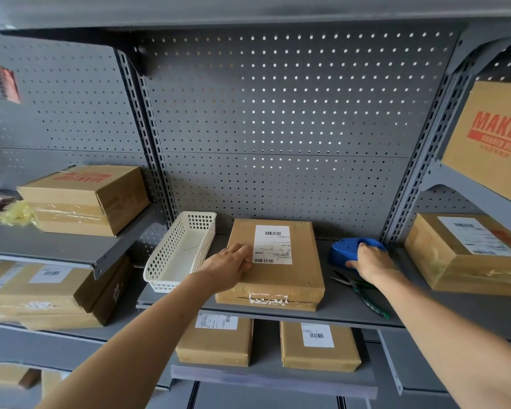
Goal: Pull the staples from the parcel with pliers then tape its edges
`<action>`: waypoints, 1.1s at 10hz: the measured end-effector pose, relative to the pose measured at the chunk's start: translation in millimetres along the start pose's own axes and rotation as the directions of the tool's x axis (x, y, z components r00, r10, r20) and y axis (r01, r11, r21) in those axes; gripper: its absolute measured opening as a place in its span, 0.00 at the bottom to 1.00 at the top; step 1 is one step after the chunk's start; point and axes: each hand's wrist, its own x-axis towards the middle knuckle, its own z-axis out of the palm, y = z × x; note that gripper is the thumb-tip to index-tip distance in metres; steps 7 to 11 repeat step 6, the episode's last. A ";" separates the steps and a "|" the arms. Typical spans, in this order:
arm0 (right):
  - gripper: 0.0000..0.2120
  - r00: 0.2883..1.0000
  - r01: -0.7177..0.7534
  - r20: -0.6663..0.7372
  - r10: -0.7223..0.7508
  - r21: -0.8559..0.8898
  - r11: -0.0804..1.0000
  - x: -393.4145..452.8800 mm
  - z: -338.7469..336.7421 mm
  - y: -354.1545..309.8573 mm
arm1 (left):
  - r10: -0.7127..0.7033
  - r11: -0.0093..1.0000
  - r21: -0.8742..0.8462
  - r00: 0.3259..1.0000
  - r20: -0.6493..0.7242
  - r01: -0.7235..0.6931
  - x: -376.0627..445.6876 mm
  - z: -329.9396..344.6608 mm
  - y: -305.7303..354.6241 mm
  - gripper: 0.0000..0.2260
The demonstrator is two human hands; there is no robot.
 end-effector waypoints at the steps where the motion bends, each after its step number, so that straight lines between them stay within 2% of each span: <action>1: 0.27 0.999 0.016 -0.039 -0.016 -0.018 1.000 -0.9 5.0 1.0 | 0.007 1.000 0.023 1.000 0.024 -0.008 1.9 1.0 -1.6 0.13; 3: 0.27 0.995 0.073 -0.054 -0.079 -0.100 0.992 -5.9 2.9 6.0 | -0.003 0.996 0.092 0.996 0.092 -0.005 2.2 -8.4 6.1 0.16; 4: 0.32 0.997 0.079 -0.014 -0.081 -0.092 0.993 -8.8 -5.0 6.8 | -0.032 0.986 0.165 0.993 0.113 0.013 0.1 -16.6 11.4 0.18; 5: 0.32 0.996 0.080 -0.035 -0.083 -0.087 0.993 -12.8 -13.6 3.8 | -0.059 0.984 0.173 0.986 0.157 0.032 1.4 -22.6 18.6 0.21; 6: 0.25 0.995 0.097 -0.032 -0.099 -0.054 0.994 -21.1 -25.2 -1.4 | -0.075 0.988 0.149 0.965 0.252 0.038 0.3 -28.0 22.1 0.22; 11: 0.25 0.995 0.097 -0.032 -0.099 -0.054 0.994 -21.1 -25.2 -1.4 | -0.075 0.988 0.149 0.965 0.252 0.038 0.3 -28.0 22.1 0.22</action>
